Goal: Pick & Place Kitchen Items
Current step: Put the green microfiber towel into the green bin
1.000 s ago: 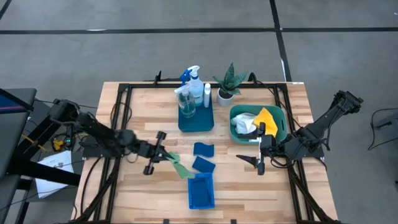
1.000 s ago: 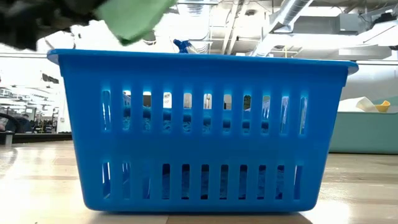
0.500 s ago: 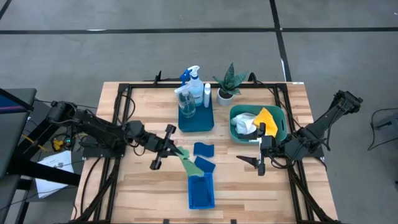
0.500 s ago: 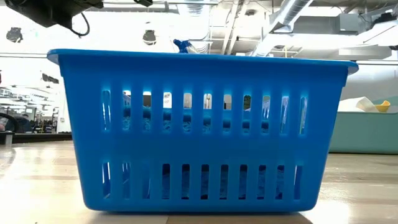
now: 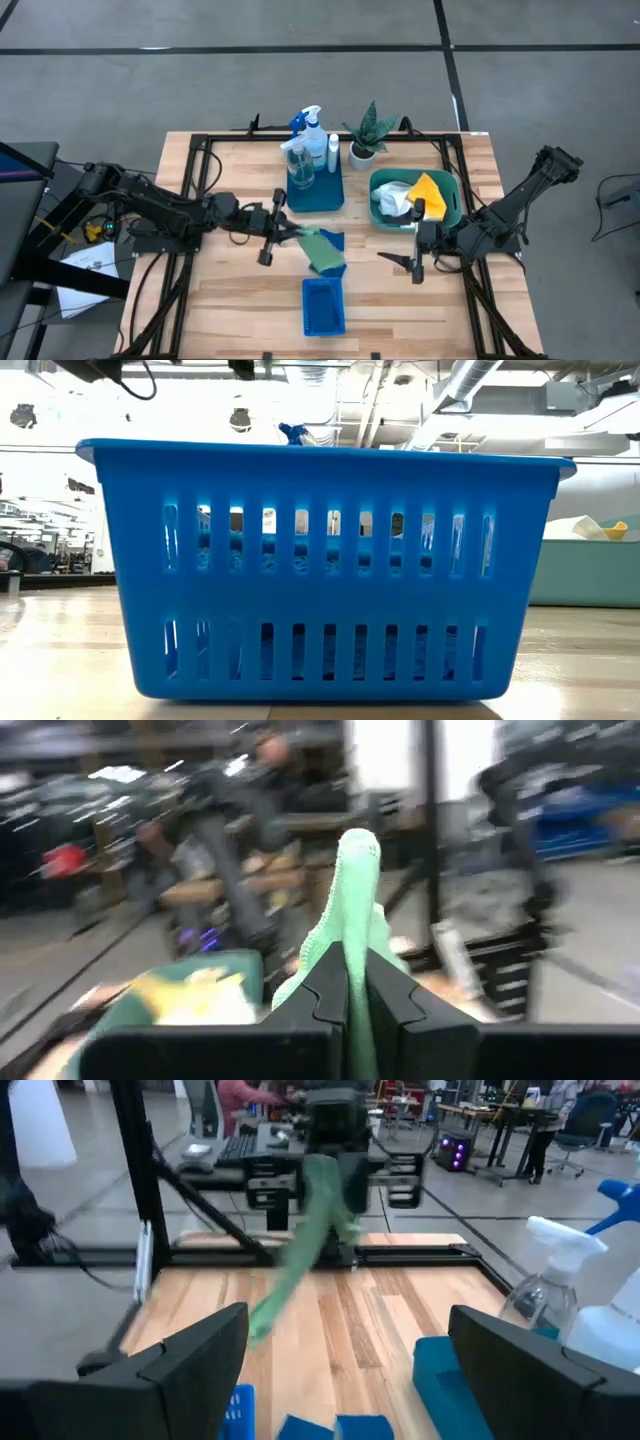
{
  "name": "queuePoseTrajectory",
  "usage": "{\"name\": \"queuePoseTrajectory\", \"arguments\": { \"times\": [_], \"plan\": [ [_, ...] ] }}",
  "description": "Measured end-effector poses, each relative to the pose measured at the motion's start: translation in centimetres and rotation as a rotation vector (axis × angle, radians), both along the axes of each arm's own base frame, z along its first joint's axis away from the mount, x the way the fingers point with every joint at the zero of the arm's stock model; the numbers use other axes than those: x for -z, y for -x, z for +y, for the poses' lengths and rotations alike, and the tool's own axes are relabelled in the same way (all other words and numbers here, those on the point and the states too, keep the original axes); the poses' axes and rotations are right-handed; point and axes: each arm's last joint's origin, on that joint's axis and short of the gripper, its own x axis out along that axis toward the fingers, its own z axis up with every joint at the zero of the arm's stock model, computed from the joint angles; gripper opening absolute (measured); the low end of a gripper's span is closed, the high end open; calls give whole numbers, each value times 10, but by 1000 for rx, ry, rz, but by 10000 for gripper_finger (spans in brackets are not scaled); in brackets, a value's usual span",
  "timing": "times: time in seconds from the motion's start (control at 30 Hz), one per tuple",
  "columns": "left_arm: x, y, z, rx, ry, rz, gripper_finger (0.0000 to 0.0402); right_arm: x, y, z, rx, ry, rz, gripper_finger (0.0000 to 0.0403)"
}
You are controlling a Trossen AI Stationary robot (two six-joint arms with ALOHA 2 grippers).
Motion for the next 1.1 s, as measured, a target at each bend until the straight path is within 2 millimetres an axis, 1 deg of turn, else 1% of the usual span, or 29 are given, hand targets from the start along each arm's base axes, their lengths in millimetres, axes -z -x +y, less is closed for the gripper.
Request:
{"name": "queuePoseTrajectory", "arguments": {
  "times": [0.17,0.3,0.43,0.53,0.63,0.77,0.93,1.1],
  "plan": [
    [7,-5,2,-131,39,29,0,1,-8,7,-13,64,-22,336],
    [9,-13,0,-220,49,46,0,1,-15,12,-22,117,-56,336],
    [10,-26,-5,-273,48,70,0,2,-20,16,-30,175,-67,336],
    [13,-40,-11,-295,41,94,0,6,-26,19,-28,212,-67,336],
    [13,-54,-18,-294,25,123,0,9,-32,20,-17,229,-67,336],
    [13,-69,-26,-270,9,149,0,9,-34,17,-8,230,-67,336],
    [13,-80,-38,-240,-19,152,0,8,-35,18,-51,216,-79,336],
    [12,-85,-43,-154,-22,145,0,7,-36,18,-111,200,-94,336]
  ]
}}
